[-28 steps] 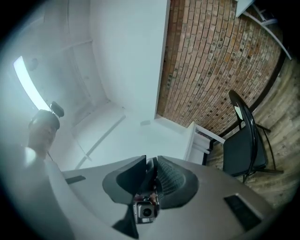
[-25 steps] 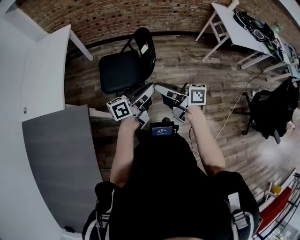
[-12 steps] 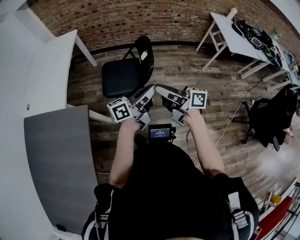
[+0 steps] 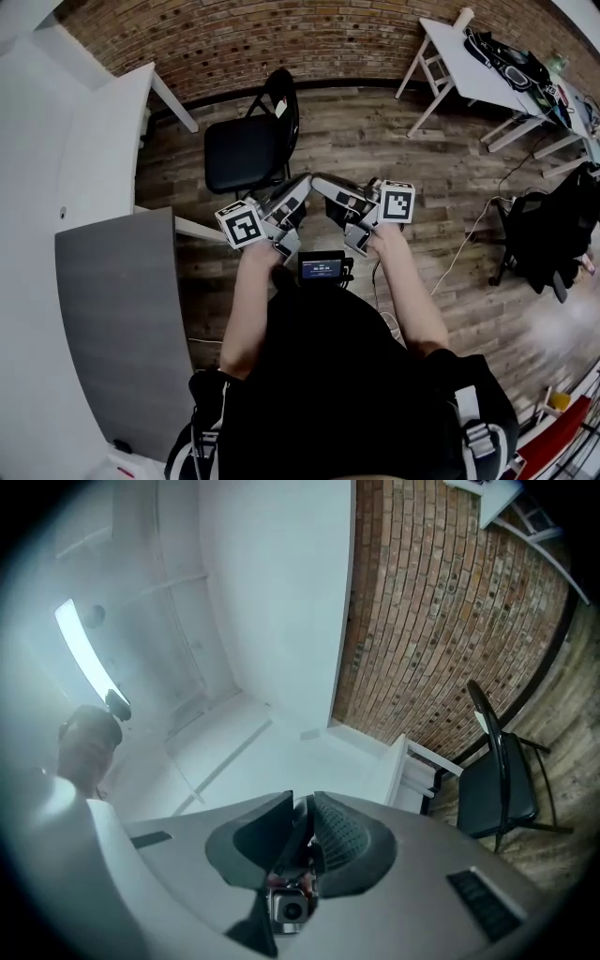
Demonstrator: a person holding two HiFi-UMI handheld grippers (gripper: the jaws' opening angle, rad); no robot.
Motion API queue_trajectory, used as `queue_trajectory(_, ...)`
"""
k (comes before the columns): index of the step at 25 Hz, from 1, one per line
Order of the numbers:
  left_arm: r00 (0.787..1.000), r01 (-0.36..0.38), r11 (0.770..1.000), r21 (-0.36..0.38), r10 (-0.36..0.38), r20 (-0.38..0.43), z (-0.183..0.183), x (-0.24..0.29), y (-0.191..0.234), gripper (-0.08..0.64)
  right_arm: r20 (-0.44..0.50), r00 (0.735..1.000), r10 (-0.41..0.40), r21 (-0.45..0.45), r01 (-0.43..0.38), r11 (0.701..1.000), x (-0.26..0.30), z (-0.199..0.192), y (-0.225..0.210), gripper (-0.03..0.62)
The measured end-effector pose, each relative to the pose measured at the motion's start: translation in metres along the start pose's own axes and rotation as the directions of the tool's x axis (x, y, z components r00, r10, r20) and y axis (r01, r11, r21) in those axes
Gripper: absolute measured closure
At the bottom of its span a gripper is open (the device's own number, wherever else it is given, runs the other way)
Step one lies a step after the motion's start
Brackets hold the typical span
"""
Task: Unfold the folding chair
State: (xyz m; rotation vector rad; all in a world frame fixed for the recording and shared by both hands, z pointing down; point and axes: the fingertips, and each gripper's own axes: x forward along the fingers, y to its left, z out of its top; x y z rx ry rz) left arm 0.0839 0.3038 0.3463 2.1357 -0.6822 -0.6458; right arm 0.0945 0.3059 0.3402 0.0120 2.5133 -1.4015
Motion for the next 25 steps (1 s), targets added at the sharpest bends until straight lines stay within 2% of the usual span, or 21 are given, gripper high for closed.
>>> queue_trajectory(10, 0.999, -0.041, 0.999, 0.016, 0.042, -0.026, -0.061, 0.038, -0.026, 0.508, 0.018, 0.999, 0.040, 0.034, -0.041, 0.999, -0.075, -0.004, 0.017, 0.514)
queue_trajectory(20, 0.998, -0.050, 0.998, 0.026, 0.051, -0.032, -0.069, 0.047, -0.027, 0.508, 0.021, 0.998, 0.057, 0.027, -0.058, 0.998, -0.086, -0.001, 0.017, 0.514)
queue_trajectory(25, 0.998, -0.051, 0.998, 0.028, 0.052, -0.033, -0.074, 0.054, -0.030, 0.508, 0.031, 0.997, 0.076, 0.066, -0.078, 0.995, -0.095, -0.001, 0.018, 0.514)
